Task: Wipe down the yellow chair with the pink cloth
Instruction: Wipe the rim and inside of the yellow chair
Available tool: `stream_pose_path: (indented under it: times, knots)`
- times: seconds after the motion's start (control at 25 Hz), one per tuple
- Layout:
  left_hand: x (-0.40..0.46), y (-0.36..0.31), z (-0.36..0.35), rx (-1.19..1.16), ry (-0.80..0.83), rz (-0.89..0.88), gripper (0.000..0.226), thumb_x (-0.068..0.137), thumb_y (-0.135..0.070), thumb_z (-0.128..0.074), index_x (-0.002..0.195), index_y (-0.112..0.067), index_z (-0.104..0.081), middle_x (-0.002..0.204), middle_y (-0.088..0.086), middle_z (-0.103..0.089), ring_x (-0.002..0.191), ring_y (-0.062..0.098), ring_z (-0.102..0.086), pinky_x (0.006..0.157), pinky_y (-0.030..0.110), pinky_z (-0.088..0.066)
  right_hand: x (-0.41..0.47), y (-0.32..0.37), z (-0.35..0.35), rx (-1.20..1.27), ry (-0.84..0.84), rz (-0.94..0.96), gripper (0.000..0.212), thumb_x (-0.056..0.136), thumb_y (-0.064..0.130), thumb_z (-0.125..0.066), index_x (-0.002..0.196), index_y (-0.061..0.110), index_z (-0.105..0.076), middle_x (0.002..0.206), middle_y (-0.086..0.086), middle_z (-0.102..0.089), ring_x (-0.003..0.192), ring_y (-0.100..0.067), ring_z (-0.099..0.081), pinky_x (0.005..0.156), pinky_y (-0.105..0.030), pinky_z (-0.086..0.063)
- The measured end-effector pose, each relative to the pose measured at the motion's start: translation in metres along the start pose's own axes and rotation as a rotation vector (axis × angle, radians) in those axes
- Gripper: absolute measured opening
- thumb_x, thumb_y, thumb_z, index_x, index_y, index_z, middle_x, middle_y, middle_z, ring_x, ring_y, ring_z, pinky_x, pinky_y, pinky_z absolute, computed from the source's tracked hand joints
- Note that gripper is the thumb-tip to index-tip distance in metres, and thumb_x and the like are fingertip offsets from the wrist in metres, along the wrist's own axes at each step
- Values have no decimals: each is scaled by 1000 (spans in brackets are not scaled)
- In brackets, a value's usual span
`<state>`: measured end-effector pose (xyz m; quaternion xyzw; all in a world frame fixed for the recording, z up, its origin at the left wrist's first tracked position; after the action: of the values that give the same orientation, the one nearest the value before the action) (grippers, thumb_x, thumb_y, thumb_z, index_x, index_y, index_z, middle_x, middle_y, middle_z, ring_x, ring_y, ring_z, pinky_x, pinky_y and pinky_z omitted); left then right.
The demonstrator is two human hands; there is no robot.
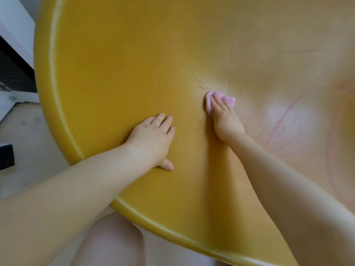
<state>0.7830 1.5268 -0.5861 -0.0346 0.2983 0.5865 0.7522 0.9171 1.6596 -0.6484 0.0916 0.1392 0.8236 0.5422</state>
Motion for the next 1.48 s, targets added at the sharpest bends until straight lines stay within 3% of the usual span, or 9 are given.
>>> stream_pose_path:
  times: [0.16, 0.32, 0.44, 0.72, 0.84, 0.96, 1.08, 1.36, 1.48]
  knots:
    - [0, 0, 0, -10, 13, -1, 103, 79, -69, -46, 150, -11, 2, 158, 9, 13, 146, 26, 9, 118, 35, -2, -2, 11, 8, 52, 42, 27, 55, 91, -7, -30, 143, 10, -23, 155, -9, -14, 143, -32, -4, 116, -46, -11]
    - [1, 0, -1, 2, 16, -3, 102, 80, -69, -46, 150, -12, 1, 158, 9, 12, 146, 27, 8, 118, 36, -2, -86, 52, 2, 152, 100, 229, 46, 97, 6, -34, 143, 10, -26, 154, -8, -18, 143, -26, -11, 116, -31, -7]
    - [-1, -2, 0, 17, 21, -6, 103, 79, -71, -44, 150, -13, 2, 158, 8, 12, 146, 27, 9, 118, 36, -2, -108, 54, -9, 145, 151, 360, 47, 93, 10, -32, 141, 13, -32, 152, -7, -26, 141, -23, -17, 114, -30, -12]
    - [-1, -2, -3, 15, 38, -21, 107, 75, -76, -43, 150, -16, 4, 158, 6, 15, 146, 26, 12, 118, 36, 2, -10, -29, 21, -40, 40, -74, 69, 86, -11, -31, 145, 26, -21, 156, 8, -11, 144, -20, -6, 104, -46, -37]
    - [-2, -2, -4, 8, 54, -27, 110, 72, -77, -45, 150, -17, 5, 157, 5, 17, 146, 25, 14, 118, 36, 3, -20, -25, 15, -91, 141, -41, 68, 87, -7, -36, 145, 24, -18, 157, 5, -9, 144, -21, -7, 109, -44, -32]
    - [-2, -2, -5, 4, 56, -28, 113, 70, -79, -46, 150, -18, 5, 157, 5, 17, 145, 26, 14, 118, 36, 3, -70, 3, 6, 32, 121, 166, 55, 88, -4, -36, 140, 14, -35, 152, -7, -27, 142, -28, -19, 111, -48, -29]
    - [-3, -3, -5, 8, 57, -33, 114, 69, -80, -46, 150, -19, 5, 157, 4, 17, 145, 26, 14, 118, 36, 2, -101, 17, -2, -11, 175, 320, 61, 86, -8, -35, 141, 18, -32, 152, -1, -26, 142, -23, -19, 112, -39, -27]
    - [0, -4, -8, 0, 74, -50, 116, 67, -80, -47, 150, -20, 8, 157, 3, 21, 145, 23, 17, 118, 34, 5, -26, -37, 25, -34, 39, -72, 72, 84, -13, -31, 146, 23, -19, 157, 6, -9, 144, -19, -2, 108, -38, -29]
    - [0, -4, -8, -4, 73, -54, 116, 67, -81, -46, 150, -20, 8, 157, 3, 20, 145, 23, 17, 118, 34, 4, -35, -16, 21, -4, 18, -39, 69, 83, -11, -35, 144, 18, -23, 156, 0, -14, 144, -25, -4, 112, -39, -22]
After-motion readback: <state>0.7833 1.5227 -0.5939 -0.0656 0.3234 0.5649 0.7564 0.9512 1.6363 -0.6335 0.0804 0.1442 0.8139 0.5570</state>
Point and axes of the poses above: each hand's wrist, its own x-axis towards the middle knuckle, its own z-axis out of the back of the hand, y = z × x, the point moved 8 cm from there along x, towards the middle knuckle
